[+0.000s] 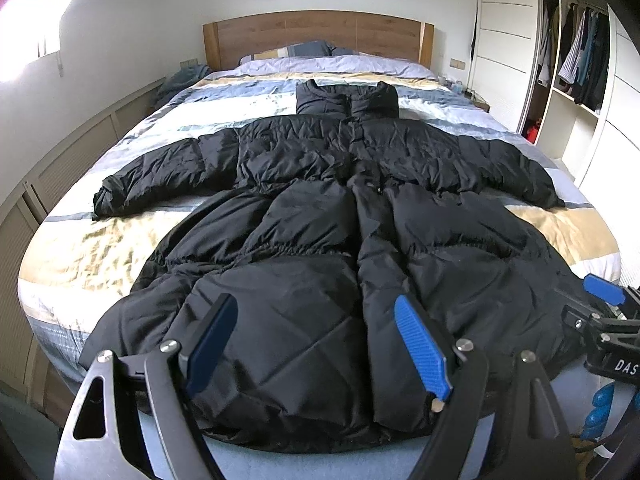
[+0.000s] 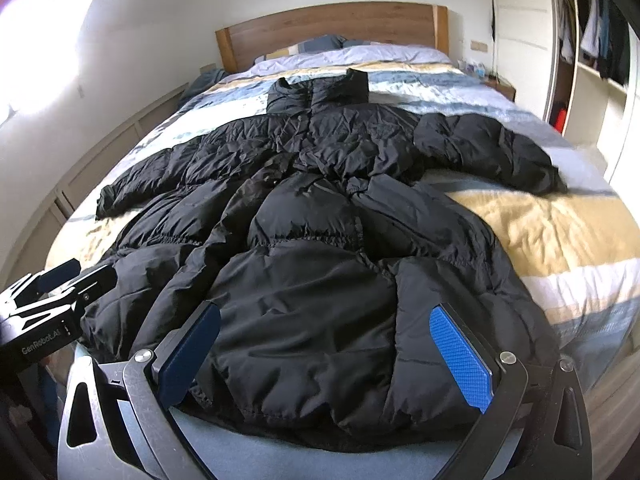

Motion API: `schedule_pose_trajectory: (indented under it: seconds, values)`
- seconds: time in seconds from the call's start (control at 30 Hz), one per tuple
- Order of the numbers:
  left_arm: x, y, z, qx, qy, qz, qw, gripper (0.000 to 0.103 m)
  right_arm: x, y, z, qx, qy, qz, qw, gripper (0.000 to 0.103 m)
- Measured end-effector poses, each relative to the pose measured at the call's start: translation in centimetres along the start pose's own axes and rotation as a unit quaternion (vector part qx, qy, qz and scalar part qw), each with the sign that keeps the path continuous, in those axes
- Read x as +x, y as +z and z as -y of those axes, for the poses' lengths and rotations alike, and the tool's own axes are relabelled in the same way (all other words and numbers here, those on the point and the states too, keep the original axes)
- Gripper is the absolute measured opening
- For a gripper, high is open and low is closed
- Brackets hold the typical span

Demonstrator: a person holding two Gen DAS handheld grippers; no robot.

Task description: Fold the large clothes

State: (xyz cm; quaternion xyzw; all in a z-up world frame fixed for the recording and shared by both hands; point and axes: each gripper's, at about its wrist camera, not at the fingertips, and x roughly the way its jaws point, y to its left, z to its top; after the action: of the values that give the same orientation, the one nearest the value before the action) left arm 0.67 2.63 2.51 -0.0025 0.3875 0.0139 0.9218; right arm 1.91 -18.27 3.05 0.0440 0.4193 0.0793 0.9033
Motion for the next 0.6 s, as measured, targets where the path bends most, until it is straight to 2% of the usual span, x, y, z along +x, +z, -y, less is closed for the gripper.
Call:
schedule_pose_trajectory:
  seconds: [0.6]
  values:
    - [0.2, 0.4, -0.6, -0.002, 0.009, -0.01, 0.9999, 0.08, 0.1, 0.9, 1.7, 0.02, 0.004, -0.006, 1.0, 0.103]
